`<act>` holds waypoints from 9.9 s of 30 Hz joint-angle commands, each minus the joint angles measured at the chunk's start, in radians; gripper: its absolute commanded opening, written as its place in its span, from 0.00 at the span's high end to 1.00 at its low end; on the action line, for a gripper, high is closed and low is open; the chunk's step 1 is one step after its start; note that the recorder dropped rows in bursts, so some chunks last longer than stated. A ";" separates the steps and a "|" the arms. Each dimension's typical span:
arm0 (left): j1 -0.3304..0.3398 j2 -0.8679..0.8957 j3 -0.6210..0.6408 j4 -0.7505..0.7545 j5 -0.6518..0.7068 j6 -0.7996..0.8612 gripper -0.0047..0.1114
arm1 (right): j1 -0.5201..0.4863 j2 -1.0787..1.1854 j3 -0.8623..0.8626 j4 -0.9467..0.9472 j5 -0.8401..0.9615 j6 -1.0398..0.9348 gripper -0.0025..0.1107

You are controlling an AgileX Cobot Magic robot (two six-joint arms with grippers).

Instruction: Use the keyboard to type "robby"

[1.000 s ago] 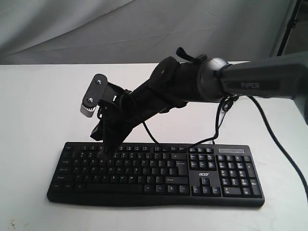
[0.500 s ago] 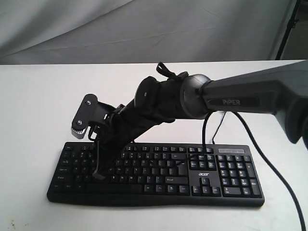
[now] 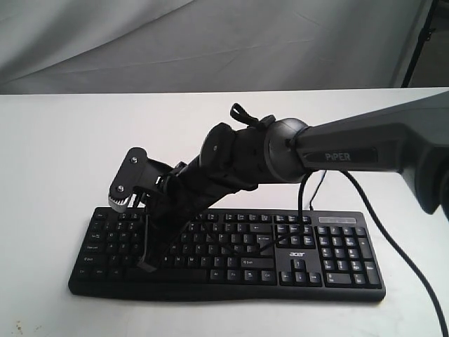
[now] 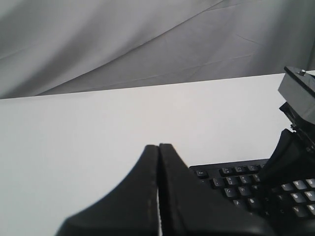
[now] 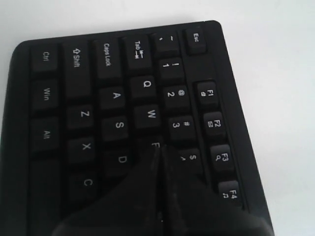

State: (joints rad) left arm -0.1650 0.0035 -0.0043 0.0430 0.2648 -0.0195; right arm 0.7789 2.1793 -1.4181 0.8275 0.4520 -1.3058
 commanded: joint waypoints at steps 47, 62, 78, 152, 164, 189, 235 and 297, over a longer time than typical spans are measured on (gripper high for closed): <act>-0.006 -0.003 0.004 0.005 -0.005 -0.003 0.96 | -0.001 -0.008 0.002 -0.003 -0.015 -0.014 0.98; -0.006 -0.003 0.004 0.005 -0.005 -0.003 0.96 | -0.001 0.042 0.002 -0.005 0.002 -0.014 0.98; -0.006 -0.003 0.004 0.005 -0.005 -0.003 0.96 | -0.027 -0.136 0.002 -0.017 0.045 0.005 0.98; -0.006 -0.003 0.004 0.005 -0.005 -0.003 0.96 | -0.230 -0.198 0.374 0.473 0.082 -0.543 0.98; -0.006 -0.003 0.004 0.005 -0.005 -0.003 0.96 | -0.230 -0.198 0.374 0.462 0.089 -0.541 0.98; -0.006 -0.003 0.004 0.005 -0.005 -0.003 0.96 | -0.230 -0.166 0.374 0.498 0.092 -0.576 0.98; -0.006 -0.003 0.004 0.005 -0.005 -0.003 0.96 | -0.020 -0.253 0.374 0.541 -0.045 -0.578 0.98; -0.006 -0.003 0.004 0.005 -0.005 -0.003 0.96 | -0.020 -0.129 0.311 0.527 -0.048 -0.502 0.98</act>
State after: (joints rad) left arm -0.1650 0.0035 -0.0043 0.0430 0.2648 -0.0195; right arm 0.7565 2.0438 -1.1001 1.3476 0.3964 -1.7989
